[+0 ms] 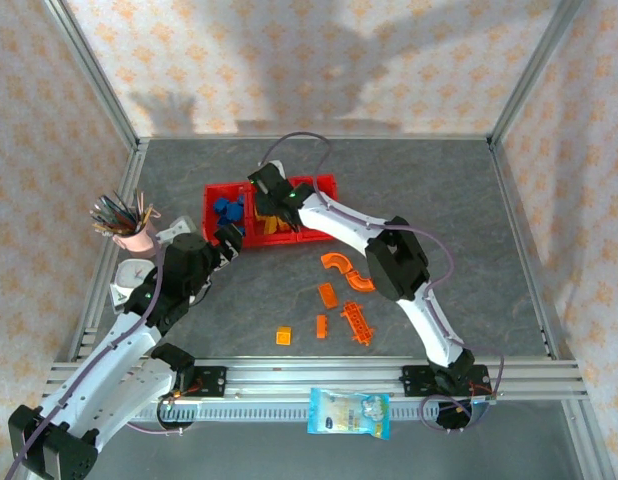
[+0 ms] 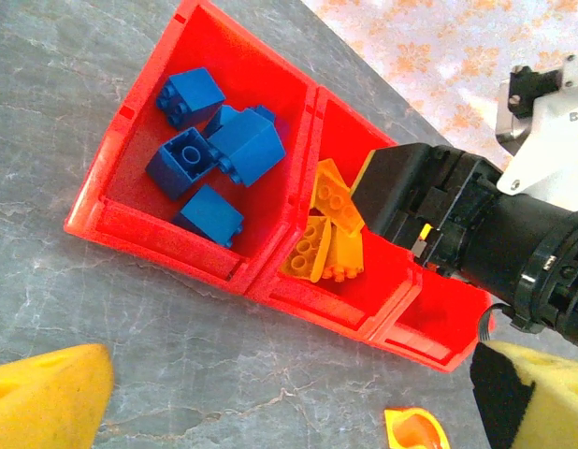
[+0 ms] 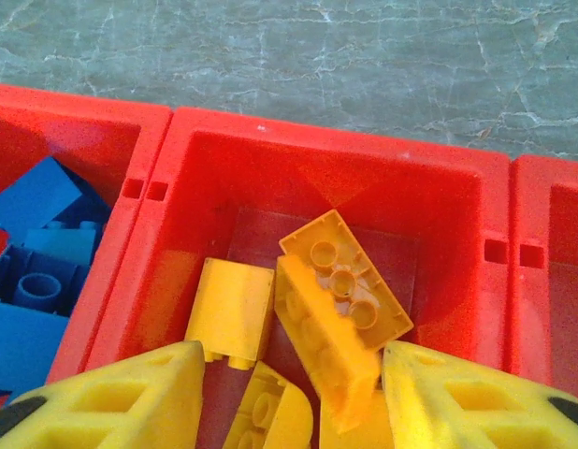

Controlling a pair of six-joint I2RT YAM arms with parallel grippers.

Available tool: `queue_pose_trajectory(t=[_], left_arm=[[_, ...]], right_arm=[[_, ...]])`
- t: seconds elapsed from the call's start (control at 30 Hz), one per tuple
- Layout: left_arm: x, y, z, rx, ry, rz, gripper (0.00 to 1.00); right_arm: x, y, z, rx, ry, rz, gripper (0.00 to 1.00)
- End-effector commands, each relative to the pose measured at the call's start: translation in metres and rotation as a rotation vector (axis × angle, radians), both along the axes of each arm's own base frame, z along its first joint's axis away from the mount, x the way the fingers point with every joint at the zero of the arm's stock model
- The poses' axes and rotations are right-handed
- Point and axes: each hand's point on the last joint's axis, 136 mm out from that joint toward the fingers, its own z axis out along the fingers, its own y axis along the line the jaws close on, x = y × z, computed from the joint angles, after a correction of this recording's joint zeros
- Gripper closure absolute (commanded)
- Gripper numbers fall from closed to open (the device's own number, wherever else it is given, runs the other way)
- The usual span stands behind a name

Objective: Sort the legos into containers by color
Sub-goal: Place the lego in the container, then pick up the lego from the bottom-center of the table.

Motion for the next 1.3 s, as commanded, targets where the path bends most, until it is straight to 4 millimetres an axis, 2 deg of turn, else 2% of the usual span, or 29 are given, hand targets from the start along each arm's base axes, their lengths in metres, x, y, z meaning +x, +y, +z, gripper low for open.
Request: queue_pose_trajectory(t=[0.0,0.27,0.4,0.63,0.9,1.13,1.27], left_arm=[[0.003,0.001,0.016,0.000,-0.049,-0.003,0.01],[-0.005,-0.004,0.010,-0.006,-0.024,-0.050,0.01],[-0.015,-0.003,0.005,-0.004,0.000,-0.065,0.01],[-0.034,-0.005,-0.002,-0.024,0.029,-0.110,0.01],[-0.046,-0.011,-0.017,-0.046,0.078,-0.154,0.01],[-0.052,-0.008,-0.025,-0.052,0.092,-0.145,0.01],[-0.055,-0.007,-0.029,-0.059,0.105,-0.140,0.01]], right_arm=[[-0.014,-0.005,0.030,0.021,-0.013,0.013,0.47],[-0.069,-0.023,0.036,-0.014,0.024,0.050,0.40],[-0.102,-0.035,0.029,-0.044,0.064,0.051,0.36],[-0.175,-0.042,0.008,-0.077,0.149,0.058,0.31],[-0.245,-0.045,-0.025,-0.089,0.274,0.042,0.25],[-0.286,-0.051,-0.047,-0.108,0.346,-0.006,0.18],[-0.303,-0.048,-0.060,-0.126,0.376,0.008,0.16]])
